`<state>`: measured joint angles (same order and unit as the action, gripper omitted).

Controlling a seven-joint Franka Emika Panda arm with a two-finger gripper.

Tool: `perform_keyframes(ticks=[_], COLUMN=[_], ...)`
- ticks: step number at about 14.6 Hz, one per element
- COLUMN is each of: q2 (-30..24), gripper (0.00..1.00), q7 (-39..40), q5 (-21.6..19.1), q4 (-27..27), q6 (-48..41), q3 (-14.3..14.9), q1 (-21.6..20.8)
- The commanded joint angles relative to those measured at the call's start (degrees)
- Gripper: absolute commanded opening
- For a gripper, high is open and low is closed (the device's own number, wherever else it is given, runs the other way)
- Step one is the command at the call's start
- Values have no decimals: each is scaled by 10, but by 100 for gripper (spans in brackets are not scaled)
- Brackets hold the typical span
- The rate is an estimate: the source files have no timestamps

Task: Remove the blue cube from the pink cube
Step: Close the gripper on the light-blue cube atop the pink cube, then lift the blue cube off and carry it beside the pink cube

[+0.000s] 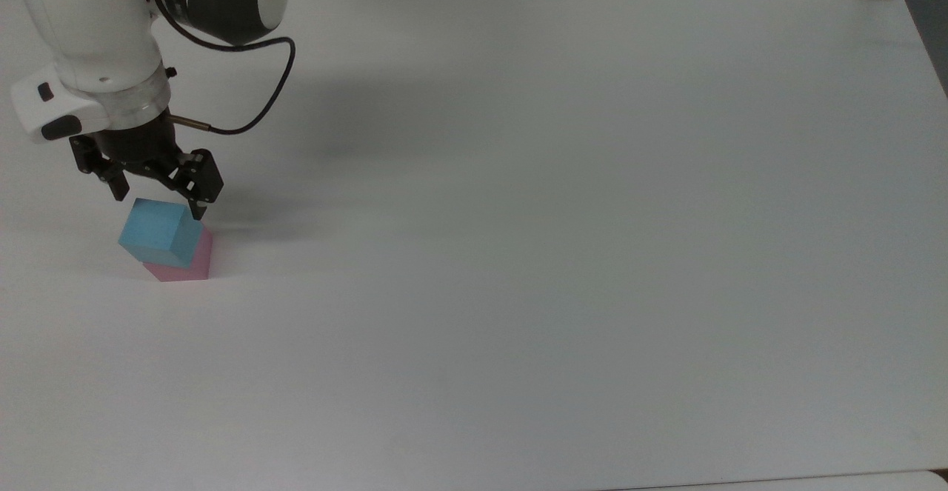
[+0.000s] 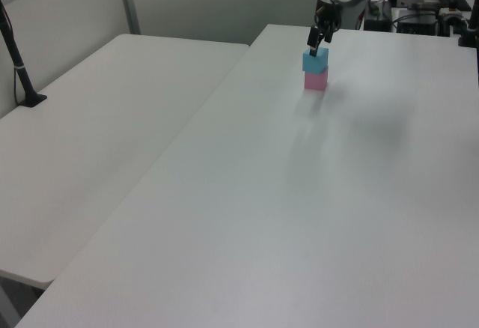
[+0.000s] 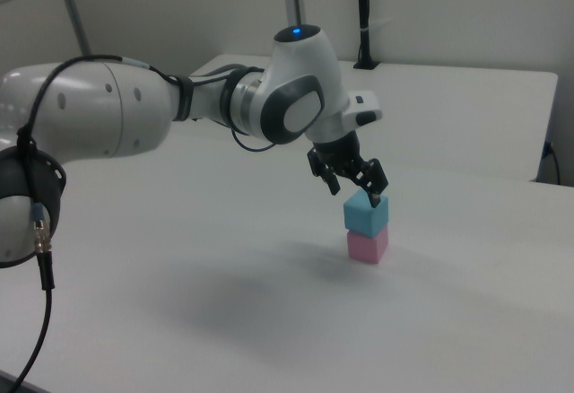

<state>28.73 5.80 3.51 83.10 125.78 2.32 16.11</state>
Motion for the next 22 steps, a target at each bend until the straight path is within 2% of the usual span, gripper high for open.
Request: perform_keyframes(ticks=[1, 3, 4, 5, 6, 7, 9, 13, 17, 20, 22], q2=[26, 38, 41, 42, 41, 41, 34, 5, 4, 6, 12], gripper=[100, 100, 95, 82, 58, 39, 18, 18, 20, 23, 25], q7=[-1, -17, -22, -22, -22, -22, -21, -19, -25, -81, -101], q5=[-3, -2, -2, -2, -2, -3, -4, -6, -2, 4, 18], q4=[-9, -8, -7, -7, -6, -6, -7, -4, 21, 42, 50], q6=[40, 60, 65, 66, 66, 66, 61, 29, 26, 28, 33], q3=[2, 1, 1, 1, 1, 1, 1, -8, -7, -7, -7], q1=[4, 2, 2, 2, 2, 2, 2, -13, -94, -168, -194])
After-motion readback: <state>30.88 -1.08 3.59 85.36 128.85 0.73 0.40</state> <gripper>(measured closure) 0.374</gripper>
